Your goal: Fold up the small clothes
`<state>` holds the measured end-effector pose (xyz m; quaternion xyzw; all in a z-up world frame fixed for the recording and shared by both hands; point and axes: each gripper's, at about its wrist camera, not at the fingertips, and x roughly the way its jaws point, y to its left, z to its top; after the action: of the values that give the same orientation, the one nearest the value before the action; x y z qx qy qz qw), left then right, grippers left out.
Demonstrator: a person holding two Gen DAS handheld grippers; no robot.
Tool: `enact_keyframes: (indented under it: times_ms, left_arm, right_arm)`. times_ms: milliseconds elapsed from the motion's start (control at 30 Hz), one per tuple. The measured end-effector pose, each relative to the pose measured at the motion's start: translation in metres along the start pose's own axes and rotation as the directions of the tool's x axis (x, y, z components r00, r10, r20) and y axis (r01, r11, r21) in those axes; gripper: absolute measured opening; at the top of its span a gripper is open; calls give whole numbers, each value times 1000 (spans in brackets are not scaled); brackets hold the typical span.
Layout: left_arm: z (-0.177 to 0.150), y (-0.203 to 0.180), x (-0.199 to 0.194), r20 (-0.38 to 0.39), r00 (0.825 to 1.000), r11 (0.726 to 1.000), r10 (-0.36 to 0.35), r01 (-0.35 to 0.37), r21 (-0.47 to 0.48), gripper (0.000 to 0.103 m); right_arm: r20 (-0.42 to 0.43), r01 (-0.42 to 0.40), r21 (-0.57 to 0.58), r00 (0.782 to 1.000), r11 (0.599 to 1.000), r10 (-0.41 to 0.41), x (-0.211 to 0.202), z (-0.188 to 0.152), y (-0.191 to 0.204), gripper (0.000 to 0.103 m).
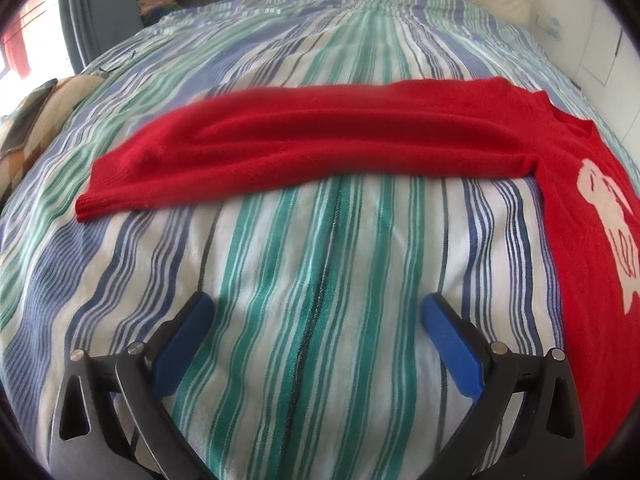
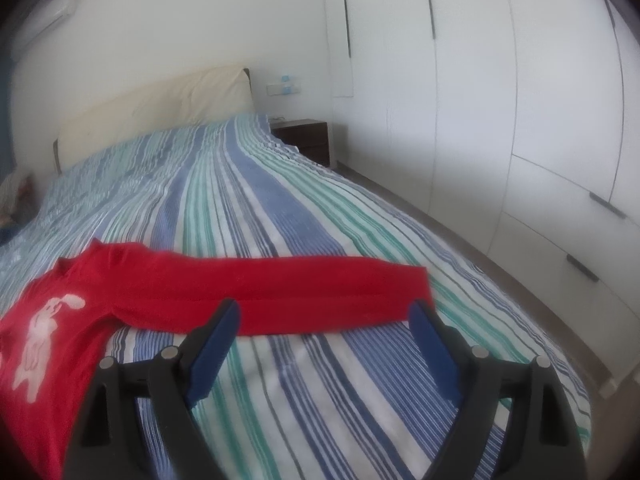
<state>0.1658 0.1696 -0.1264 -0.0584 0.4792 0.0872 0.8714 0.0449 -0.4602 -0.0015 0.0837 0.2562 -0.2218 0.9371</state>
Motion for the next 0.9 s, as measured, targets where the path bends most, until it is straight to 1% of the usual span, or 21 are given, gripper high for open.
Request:
enact_keyframes:
  times_ms: [133,367,700,800,900]
  left_arm:
    - [0,2,0,-3,1000,1000,-13,13,-9,103]
    - [-1,2,0,1,1000,1000,-9,9,-7,103]
    - [-1,2,0,3,1000,1000,-6,6,-6,103]
    - [-1,1,0,6,1000,1000,1,-1,-2,103]
    - [-1,2,-1,14,1000,1000,0,0,-4,103]
  right_arm:
    - [1,0,3,1000,1000,0,0,0,0,86]
    - [-1,-4,22,1000,1000,4,0,0,-3,86]
    - [-25,-9,75,1000,997,11,6,-1,-12,86]
    - [0,-15,117,1000,993,15,1,1,-22,86]
    - [53,-32,208,998,978,21,-10,10,-48,86]
